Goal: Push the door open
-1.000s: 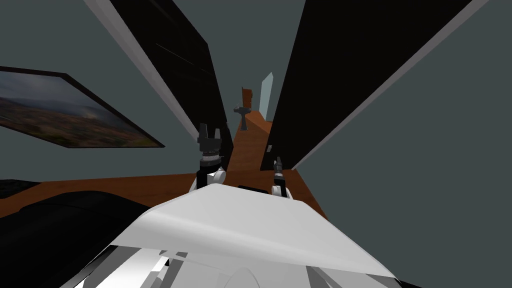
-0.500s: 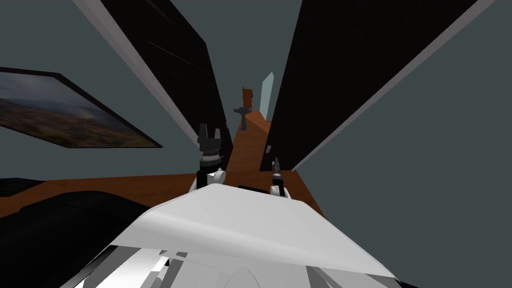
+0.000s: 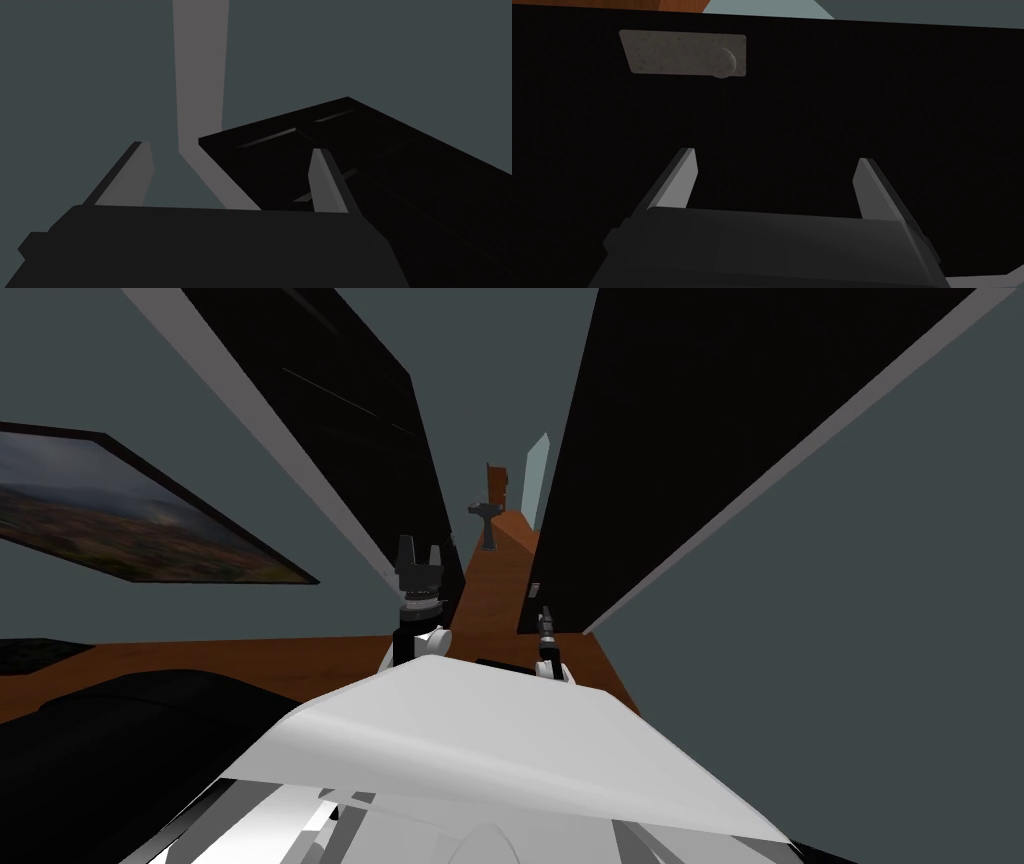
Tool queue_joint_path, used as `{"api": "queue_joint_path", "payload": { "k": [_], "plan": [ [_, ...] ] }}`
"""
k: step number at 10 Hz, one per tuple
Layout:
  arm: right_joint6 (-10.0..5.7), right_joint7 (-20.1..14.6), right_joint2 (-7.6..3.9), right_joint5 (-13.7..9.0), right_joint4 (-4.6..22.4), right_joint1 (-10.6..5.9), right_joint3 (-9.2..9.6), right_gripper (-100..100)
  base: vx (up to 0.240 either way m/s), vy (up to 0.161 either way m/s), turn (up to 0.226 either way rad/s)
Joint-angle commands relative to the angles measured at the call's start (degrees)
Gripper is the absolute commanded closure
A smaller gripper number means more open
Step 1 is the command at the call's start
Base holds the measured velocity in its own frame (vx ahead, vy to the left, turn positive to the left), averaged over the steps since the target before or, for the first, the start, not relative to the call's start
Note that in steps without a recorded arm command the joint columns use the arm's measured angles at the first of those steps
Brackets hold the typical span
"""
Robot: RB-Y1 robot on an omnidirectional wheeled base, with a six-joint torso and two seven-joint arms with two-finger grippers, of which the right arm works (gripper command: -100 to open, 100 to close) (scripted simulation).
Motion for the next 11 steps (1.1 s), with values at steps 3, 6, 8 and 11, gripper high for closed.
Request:
{"api": "queue_joint_path", "payload": {
  "k": [3,6,8,11],
  "plan": [
    [-0.55,0.38,0.47,-0.21,4.14,-1.61,0.77,-100,0.076,-0.081,0.032],
    [-1.31,0.81,1.19,-0.37,8.16,-3.13,1.48,-100,0.058,-0.048,0.025],
    [-1.85,1.12,1.8,-0.49,11.05,-4.22,1.98,-100,0.087,-0.058,0.031],
    [-1.84,1.21,2.01,-0.51,11.76,-4.45,2.2,-100,0.068,-0.052,0.016]
  ]
}}
